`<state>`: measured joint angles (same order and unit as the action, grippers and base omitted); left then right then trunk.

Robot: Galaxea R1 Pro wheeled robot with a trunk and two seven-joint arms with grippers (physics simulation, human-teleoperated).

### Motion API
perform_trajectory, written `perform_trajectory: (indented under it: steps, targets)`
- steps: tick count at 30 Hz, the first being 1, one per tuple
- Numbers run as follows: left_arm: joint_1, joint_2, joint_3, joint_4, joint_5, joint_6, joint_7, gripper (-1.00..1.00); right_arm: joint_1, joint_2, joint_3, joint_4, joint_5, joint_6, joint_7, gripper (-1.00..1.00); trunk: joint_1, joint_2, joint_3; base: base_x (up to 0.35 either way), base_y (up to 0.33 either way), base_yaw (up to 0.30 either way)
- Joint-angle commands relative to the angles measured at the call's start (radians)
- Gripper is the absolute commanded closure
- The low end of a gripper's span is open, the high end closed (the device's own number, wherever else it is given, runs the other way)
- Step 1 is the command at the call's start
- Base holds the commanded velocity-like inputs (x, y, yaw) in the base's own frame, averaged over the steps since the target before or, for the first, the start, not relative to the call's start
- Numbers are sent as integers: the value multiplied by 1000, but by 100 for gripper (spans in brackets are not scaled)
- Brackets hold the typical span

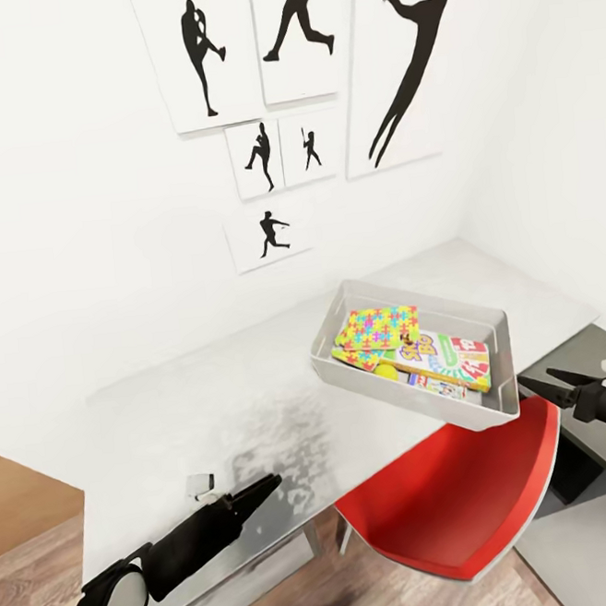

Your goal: Put all the toys in the child's room - the three board games (two on the bed and one on the table), the two jigsaw puzzles on the table, and the tennis ball on the table - inside the toy box on the table in the child's room.

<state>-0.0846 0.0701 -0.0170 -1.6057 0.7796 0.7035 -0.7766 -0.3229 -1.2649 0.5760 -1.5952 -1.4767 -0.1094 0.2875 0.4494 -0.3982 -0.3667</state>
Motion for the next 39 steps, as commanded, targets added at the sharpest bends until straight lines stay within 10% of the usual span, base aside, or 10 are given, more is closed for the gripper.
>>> perform_trajectory:
  steps: [1,39]
  targets:
    - [0,1,-1,0,6,0,2,-100,-6,1,8,1,-10,-5,3,-100,1,-2,0,0,0,0]
    - [3,-1,-4,0,6,-25,5,-100,-7,24,6,1,-10,-4,-7,-100,1,-2,63,0,0,0]
